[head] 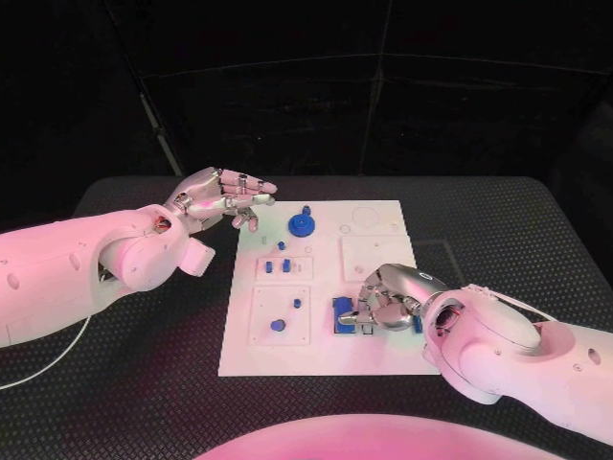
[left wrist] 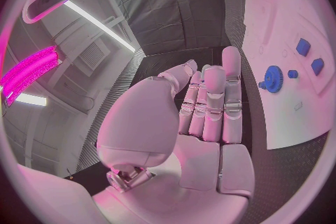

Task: Assemble the parts on the task board

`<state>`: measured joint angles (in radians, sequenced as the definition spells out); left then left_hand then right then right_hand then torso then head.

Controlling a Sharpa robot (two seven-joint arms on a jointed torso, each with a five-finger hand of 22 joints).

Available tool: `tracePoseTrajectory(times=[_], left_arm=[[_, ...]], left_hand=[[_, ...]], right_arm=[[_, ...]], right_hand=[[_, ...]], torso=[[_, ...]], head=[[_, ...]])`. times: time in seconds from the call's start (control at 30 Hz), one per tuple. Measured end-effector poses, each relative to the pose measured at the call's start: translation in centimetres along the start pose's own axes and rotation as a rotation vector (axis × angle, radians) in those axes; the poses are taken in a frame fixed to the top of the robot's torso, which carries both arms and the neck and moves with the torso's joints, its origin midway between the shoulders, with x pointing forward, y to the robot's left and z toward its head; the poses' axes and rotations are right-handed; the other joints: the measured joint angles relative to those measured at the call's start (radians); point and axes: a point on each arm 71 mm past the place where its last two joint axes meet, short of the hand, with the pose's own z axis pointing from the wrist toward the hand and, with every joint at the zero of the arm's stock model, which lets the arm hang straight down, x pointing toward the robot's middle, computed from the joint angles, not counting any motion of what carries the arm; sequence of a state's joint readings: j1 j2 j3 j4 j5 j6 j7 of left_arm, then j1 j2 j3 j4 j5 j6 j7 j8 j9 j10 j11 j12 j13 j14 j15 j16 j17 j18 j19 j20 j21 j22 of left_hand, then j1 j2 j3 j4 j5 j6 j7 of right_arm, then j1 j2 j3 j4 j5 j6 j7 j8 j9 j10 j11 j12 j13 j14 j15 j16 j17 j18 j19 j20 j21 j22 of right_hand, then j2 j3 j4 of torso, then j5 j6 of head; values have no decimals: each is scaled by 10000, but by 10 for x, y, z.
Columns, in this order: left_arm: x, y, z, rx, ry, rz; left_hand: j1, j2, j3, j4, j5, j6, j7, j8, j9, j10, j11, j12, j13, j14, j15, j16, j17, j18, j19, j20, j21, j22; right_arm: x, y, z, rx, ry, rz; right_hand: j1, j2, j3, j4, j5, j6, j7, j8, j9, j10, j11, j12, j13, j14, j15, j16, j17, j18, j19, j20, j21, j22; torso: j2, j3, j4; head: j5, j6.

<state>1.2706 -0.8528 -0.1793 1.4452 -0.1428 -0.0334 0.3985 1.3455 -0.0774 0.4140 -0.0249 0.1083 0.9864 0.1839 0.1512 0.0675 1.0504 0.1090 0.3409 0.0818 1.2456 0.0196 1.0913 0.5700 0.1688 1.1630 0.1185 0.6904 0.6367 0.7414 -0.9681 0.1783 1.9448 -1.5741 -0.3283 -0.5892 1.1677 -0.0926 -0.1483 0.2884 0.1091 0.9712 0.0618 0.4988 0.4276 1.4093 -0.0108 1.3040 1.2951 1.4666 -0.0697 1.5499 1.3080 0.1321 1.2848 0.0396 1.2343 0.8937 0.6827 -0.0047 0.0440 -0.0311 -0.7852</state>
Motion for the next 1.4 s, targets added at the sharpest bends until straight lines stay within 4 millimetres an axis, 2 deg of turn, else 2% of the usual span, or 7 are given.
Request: tracePoseTrajectory(times=[0.23, 0.5, 0.67, 1.07, 1.23, 1.3, 1.4], left_arm=[[0, 1, 0, -20, -8, -6], [0, 2, 0, -30, 4, -13], [1, 2, 0, -32, 11, -15], [1, 2, 0, -35, 16, -19], [1, 2, 0, -38, 15, -18], [0, 2, 0, -40, 13, -18], [0, 2, 0, -42, 11, -18]], left_hand=[[0, 0, 0, 0, 0, 0, 0, 0, 0, 0, 0, 37, 0, 0, 0, 0, -21, 0, 0, 0, 0, 0], [0, 0, 0, 0, 0, 0, 0, 0, 0, 0, 0, 37, 0, 0, 0, 0, -21, 0, 0, 0, 0, 1], [0, 0, 0, 0, 0, 0, 0, 0, 0, 1, 0, 37, 0, 0, 0, 0, -21, 0, 0, 0, 0, 1], [0, 0, 1, 0, 0, 0, 0, 0, 0, 1, 0, 37, 0, 0, 0, 0, -20, 0, 0, 0, 0, 2], [0, 0, 0, 0, 0, 0, 0, 0, 0, 0, 0, 37, 0, 0, 0, 0, -20, 0, 0, 0, 0, 2], [0, 0, 0, 1, 0, -6, 6, 0, 0, 1, 0, 37, 0, 0, 0, 0, -20, 0, 0, 0, -23, -1], [0, 0, 1, 1, 0, -37, 37, 0, 0, 1, 0, 37, 0, 0, 0, 0, -32, 0, 0, 0, -39, -12]], right_arm=[[0, 0, -2, -37, 122, -66], [2, -2, 3, 26, 181, -93], [4, -3, 7, 79, 194, -103], [4, 0, 9, -7, 317, -226], [3, 0, 10, -69, 198, -276], [3, 0, 10, -71, 103, -273], [3, -1, 10, -62, -22, -236]], right_hand=[[426, 208, 39, -40, 159, 0, 0, 56, 40, 14, -14, 37, 31, 0, 0, 0, -1, 0, 38, -38, 0, 64], [924, 657, 73, -73, 676, 59, -58, 120, 69, 74, -73, 108, 120, -35, -35, 0, -2, 1, 38, -38, 41, 124], [979, 707, 70, -76, 803, 74, -74, 162, 79, 73, -73, 126, 131, -13, -59, 0, -3, 0, 73, -73, 41, 145], [1811, 585, -107, -505, 802, 74, -74, 163, 89, 72, -71, 173, 169, 2, -74, 0, -4, 0, 73, -73, 41, 140], [1931, 845, -92, -509, 794, 128, -128, 232, 103, 128, -127, 232, 168, 2, -72, 0, -4, 0, 73, -73, 41, 183], [1780, 1088, -103, -327, 1000, 128, -128, 232, 103, 148, -148, 245, 169, 2, -72, 0, -4, 0, 73, -73, 41, 200], [1783, 1187, -140, -215, 1182, 128, -128, 232, 102, 164, -163, 283, 169, 2, -72, 0, -4, 0, 111, -110, 41, 220]], torso=[[-5, 1, -1], [6, -12, 19], [17, -17, 30], [14, -11, 2], [7, -8, 2], [7, -8, 2], [7, -7, 2]], head=[[-30, 24], [-54, 41], [-39, 46], [-1, -7], [-18, -8], [-19, 5], [-20, 29]])
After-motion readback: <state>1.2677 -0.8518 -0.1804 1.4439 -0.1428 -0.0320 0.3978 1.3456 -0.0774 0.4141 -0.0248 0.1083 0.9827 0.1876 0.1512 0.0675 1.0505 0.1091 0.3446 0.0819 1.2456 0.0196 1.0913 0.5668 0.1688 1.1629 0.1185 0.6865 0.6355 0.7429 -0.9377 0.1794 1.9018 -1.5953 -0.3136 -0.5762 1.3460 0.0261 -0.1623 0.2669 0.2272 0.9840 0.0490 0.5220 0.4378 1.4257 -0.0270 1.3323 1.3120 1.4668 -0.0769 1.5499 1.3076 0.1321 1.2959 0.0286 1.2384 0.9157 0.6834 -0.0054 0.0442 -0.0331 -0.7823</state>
